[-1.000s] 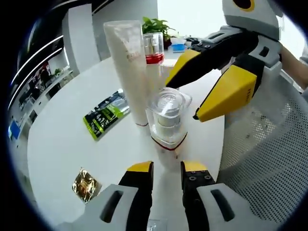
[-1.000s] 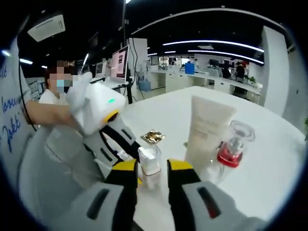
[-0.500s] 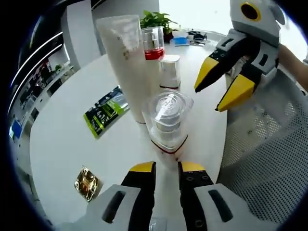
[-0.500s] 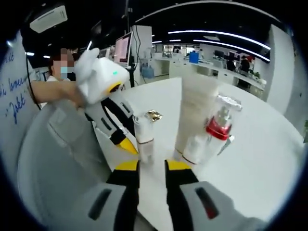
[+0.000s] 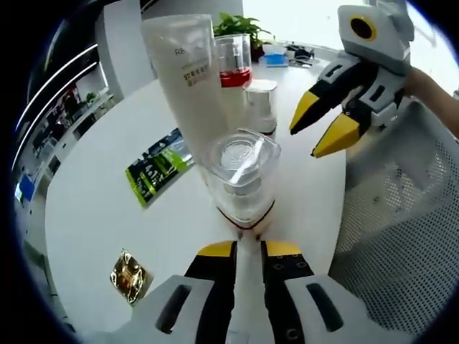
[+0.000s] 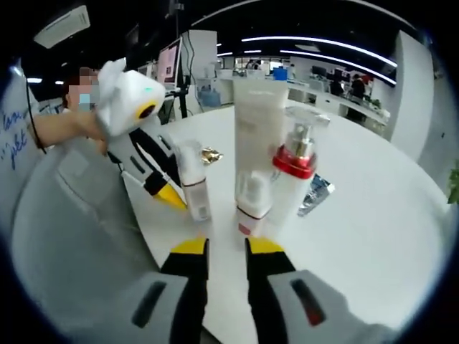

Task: Arrange the skincare products in the storage area until every visible bottle or jar stands upright without overlapping.

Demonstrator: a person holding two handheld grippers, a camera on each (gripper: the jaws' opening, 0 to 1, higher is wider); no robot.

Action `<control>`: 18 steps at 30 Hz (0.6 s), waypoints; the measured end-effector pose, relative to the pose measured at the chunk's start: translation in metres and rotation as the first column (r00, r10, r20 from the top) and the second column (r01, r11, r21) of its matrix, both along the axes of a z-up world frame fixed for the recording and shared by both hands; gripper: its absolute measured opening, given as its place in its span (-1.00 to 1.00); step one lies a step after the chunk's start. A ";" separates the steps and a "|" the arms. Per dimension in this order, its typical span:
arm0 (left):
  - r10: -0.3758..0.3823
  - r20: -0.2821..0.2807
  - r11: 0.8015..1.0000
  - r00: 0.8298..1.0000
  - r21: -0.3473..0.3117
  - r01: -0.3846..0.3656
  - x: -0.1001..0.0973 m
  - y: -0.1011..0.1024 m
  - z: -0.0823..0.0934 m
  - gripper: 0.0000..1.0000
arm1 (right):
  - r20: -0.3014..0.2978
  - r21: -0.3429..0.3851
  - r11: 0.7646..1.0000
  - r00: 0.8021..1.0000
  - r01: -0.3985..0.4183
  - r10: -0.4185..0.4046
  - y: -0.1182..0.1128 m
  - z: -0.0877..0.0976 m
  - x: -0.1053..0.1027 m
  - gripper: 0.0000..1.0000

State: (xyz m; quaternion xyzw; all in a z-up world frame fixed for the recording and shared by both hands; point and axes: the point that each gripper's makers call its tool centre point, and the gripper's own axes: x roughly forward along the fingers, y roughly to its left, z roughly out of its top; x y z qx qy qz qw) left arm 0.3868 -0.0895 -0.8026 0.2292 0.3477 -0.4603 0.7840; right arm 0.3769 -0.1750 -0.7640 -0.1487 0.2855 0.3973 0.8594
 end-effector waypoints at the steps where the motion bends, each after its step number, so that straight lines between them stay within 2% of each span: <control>1: 0.001 0.000 1.000 1.000 -0.002 -0.001 0.001 -0.001 0.000 -0.82 | -0.002 -0.006 1.000 1.000 0.004 -0.004 -0.002 -0.002 0.001 -0.61; 18: 0.003 -0.008 1.000 1.000 -0.022 -0.004 0.009 -0.016 -0.003 -0.84 | -0.029 -0.014 1.000 0.999 0.026 -0.026 -0.006 -0.015 0.012 -0.64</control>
